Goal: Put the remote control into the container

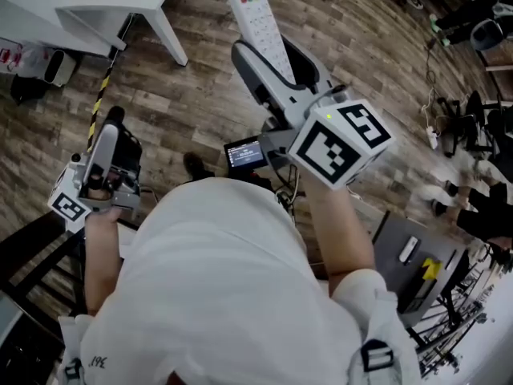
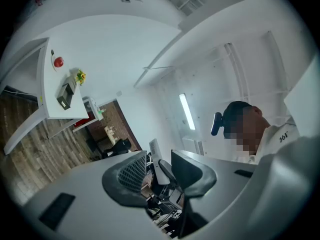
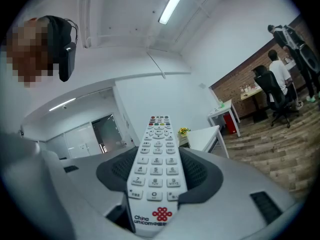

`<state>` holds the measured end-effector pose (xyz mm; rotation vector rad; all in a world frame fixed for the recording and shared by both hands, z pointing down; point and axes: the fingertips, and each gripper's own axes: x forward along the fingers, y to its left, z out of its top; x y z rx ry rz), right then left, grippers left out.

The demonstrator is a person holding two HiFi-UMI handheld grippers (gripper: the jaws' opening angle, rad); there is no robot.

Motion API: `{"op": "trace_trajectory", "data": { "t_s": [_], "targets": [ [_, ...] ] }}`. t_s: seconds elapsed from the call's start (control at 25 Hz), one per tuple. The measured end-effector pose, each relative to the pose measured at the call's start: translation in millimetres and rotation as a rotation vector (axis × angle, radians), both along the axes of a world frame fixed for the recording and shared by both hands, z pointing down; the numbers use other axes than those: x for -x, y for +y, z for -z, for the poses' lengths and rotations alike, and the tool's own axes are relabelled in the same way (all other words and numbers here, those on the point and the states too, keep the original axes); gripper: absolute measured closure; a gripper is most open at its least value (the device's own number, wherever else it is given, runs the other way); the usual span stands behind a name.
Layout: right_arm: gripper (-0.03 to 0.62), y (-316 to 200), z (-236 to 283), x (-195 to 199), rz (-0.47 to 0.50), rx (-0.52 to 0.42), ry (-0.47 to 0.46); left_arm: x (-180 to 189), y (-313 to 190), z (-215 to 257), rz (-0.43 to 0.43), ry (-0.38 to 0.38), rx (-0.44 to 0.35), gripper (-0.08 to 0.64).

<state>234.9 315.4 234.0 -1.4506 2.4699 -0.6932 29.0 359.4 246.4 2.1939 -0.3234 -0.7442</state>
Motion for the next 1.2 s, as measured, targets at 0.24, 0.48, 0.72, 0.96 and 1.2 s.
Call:
{"op": "trace_trajectory", "data": {
  "t_s": [0.24,0.48,0.72,0.96,1.2],
  "targets": [
    [0.35,1,1,5,0.015,0.001,-0.002,-2,0,0,-0.007,-0.004,0.0,0.407],
    [0.35,-3,0,7,0.011,0.006,-0.011,1,-3,-1,-0.008,-0.002,0.0,0.407],
    [0.35,-7,0,11,0.008,0.013,-0.013,5,-6,-1,-0.005,0.0,-0.002,0.407],
    [0.35,-8,0,16,0.01,0.015,-0.012,9,-7,-1,-0.004,0.0,-0.001,0.407],
    [0.35,-8,-2,24,0.003,0.023,-0.008,16,-8,-1,-0.007,0.002,-0.001,0.407]
  ]
}}
